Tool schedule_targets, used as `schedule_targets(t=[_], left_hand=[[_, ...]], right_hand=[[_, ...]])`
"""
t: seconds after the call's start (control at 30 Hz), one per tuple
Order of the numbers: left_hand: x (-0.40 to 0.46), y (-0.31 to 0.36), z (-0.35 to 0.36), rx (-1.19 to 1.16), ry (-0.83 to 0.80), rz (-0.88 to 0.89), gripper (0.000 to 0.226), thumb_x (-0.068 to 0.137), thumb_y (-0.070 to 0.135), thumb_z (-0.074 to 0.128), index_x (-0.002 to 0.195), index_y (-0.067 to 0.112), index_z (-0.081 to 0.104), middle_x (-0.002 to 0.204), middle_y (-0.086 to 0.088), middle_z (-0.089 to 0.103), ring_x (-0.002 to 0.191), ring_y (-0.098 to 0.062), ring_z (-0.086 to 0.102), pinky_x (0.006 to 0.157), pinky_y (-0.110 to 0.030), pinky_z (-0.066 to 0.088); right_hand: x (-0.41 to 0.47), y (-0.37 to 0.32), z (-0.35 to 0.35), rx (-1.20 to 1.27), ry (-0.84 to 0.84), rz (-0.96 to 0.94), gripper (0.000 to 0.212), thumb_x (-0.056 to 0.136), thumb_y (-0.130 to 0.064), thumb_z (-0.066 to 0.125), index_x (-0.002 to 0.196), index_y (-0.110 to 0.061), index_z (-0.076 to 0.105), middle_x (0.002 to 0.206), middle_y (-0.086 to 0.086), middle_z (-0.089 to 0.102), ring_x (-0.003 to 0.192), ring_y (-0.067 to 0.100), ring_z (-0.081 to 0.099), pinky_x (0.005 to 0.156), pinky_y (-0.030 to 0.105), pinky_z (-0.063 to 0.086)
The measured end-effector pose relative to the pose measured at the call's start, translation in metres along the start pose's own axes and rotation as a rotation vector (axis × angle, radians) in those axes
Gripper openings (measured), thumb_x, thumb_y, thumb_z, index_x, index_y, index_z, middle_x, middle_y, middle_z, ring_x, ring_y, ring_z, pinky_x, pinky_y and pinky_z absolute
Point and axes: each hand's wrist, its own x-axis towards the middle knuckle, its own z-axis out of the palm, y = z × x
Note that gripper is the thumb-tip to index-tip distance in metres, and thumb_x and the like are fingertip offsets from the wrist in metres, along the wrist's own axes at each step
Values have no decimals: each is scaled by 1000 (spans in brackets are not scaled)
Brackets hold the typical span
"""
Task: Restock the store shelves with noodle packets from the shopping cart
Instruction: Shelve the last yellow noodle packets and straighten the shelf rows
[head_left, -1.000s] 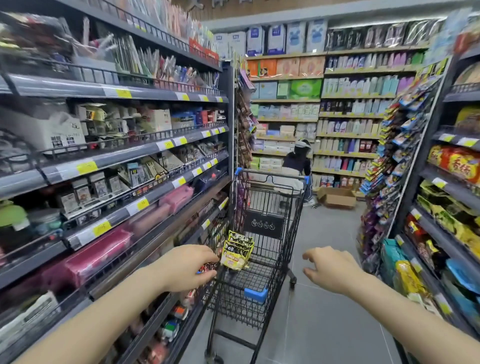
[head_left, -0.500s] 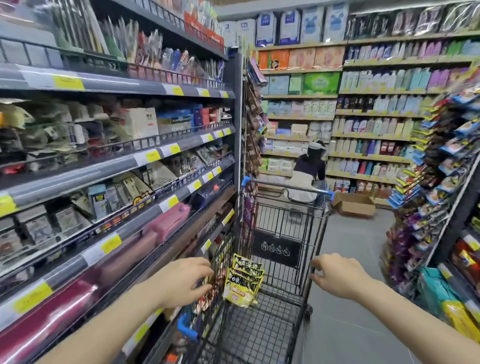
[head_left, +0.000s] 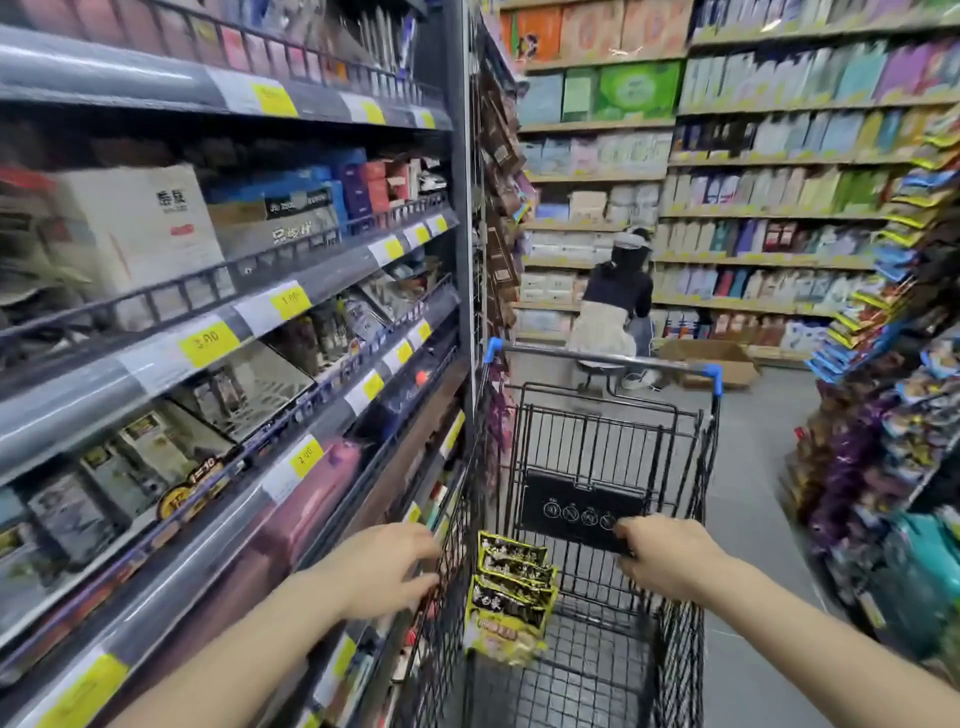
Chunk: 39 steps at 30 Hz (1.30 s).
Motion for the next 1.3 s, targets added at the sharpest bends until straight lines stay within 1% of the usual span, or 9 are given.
schedule_targets(t=[0.23, 0.37, 0.5, 0.63, 0.77, 0.9, 1.0, 1.1, 1.3], left_hand=[[81, -48, 42, -46, -74, 81, 44, 93, 42, 39, 126, 18, 54, 129, 2, 53, 120, -15, 48, 105, -33, 37], [116, -64, 90, -70, -97, 110, 65, 84, 54, 22, 130, 19, 51, 132, 3, 51, 122, -16, 48, 105, -31, 36], [143, -81, 146, -73, -66, 158, 47, 90, 43, 36, 123, 17, 58, 125, 1, 57, 117, -18, 52, 103, -34, 39], [160, -84, 194, -16, 57, 267, 35, 82, 36, 43, 95, 19, 70, 102, 2, 68, 96, -16, 64, 92, -35, 49], [169, -82, 231, 15, 128, 291, 36, 84, 37, 41, 96, 21, 71, 104, 3, 69, 101, -13, 65, 99, -39, 46], [173, -87, 256, 42, 152, 282, 33, 87, 36, 41, 94, 19, 68, 101, 3, 67, 103, -15, 62, 107, -38, 26], [174, -88, 263, 96, 147, 298, 32, 83, 39, 45, 92, 20, 70, 99, 4, 69, 101, -14, 63, 104, -40, 27], [172, -88, 266, 97, 160, 289, 32, 83, 42, 49, 93, 22, 72, 100, 6, 70, 102, -12, 63, 105, -39, 27], [172, -86, 266, 61, 199, 260, 36, 86, 43, 45, 91, 22, 73, 96, 8, 71, 97, -10, 64, 103, -35, 29]], right_hand=[[94, -5, 44, 122, -78, 94, 38, 91, -34, 48, 125, -17, 51, 120, 4, 64, 107, 26, 63, 95, 43, 49], [138, -8, 112, 223, -193, 150, 37, 91, -35, 50, 123, -16, 53, 118, 3, 63, 104, 23, 62, 93, 39, 50], [178, -18, 190, 319, -330, 193, 34, 93, -32, 49, 119, -11, 50, 117, 6, 61, 102, 24, 62, 88, 36, 53], [208, -33, 263, 349, -396, 254, 36, 90, -29, 50, 120, -10, 50, 123, 9, 59, 112, 29, 57, 89, 34, 48], [231, -50, 326, 478, -515, 328, 45, 94, -28, 46, 131, -3, 41, 133, 14, 51, 122, 31, 50, 91, 32, 44], [243, -65, 352, 749, -497, 411, 54, 93, -21, 52, 136, 3, 28, 131, 13, 49, 119, 29, 50, 94, 34, 43], [254, -75, 375, 1047, -374, 530, 91, 83, -22, 68, 144, 2, 3, 126, 14, 50, 115, 27, 51, 96, 34, 44], [260, -88, 388, 1317, -290, 612, 88, 86, 5, 58, 146, -3, -6, 115, 9, 47, 103, 18, 48, 80, 17, 41], [270, -115, 404, 1388, -125, 687, 61, 81, 17, 54, 135, -1, 30, 80, -9, 52, 80, 14, 52, 77, 23, 41]])
